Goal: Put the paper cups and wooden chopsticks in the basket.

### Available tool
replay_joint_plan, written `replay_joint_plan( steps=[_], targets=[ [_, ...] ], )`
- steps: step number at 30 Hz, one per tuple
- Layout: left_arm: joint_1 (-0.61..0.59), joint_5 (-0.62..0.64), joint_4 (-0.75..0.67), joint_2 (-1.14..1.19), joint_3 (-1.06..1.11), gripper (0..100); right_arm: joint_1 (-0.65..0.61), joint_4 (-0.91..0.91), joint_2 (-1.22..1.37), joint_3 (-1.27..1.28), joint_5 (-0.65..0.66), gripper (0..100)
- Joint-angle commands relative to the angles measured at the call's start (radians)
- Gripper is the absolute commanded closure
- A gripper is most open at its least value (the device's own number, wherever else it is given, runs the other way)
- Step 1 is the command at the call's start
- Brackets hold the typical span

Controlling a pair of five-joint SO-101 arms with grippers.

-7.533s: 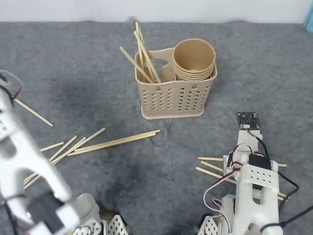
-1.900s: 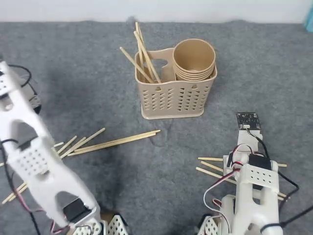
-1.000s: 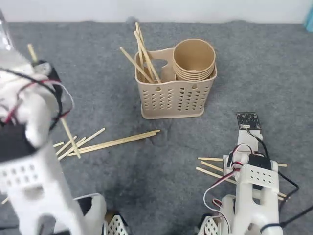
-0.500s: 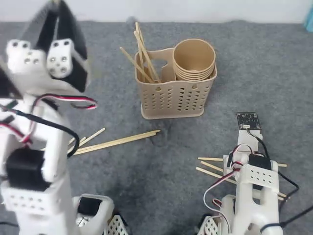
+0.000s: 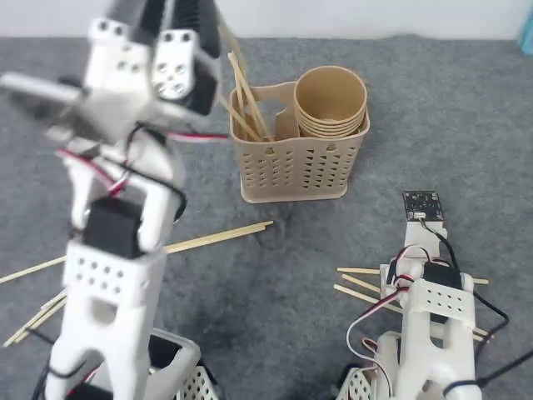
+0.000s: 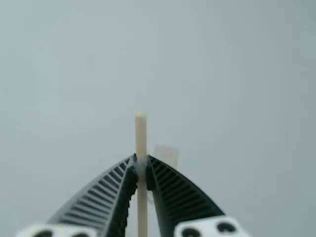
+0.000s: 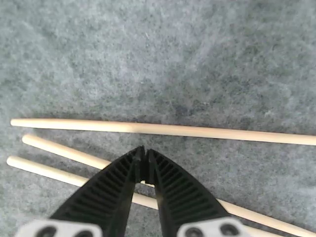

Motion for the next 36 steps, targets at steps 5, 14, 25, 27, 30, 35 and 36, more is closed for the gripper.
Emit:
replay_joint_plan(
  steps=[5,14,25,27,30,35,36],
  targets=[
    [0.028,0.021,-0.086,0.066,0.134,99,-0.008,-0.012,-0.021,-0.009,0.020,99.1],
    [0.068,0.021,-0.209,0.066,0.390,99,-0.007,-0.007,-0.022,-0.011,0.057,99.1],
    [0.058,0.015,-0.107,0.037,0.498,77,-0.007,-0.007,-0.022,-0.011,0.063,99.1],
    [0.058,0.015,-0.051,-0.018,0.499,74,-0.008,-0.007,-0.022,-0.011,0.063,99.1],
    [0.058,0.015,0.058,-0.140,0.483,74,-0.010,-0.007,-0.022,-0.011,0.063,99.1],
    [-0.002,0.014,0.379,-0.362,0.386,74,-0.010,-0.007,-0.022,-0.011,0.061,99.1],
    [-0.038,0.014,0.445,-0.397,0.361,74,-0.010,-0.007,-0.022,-0.011,0.061,99.1]
  ],
)
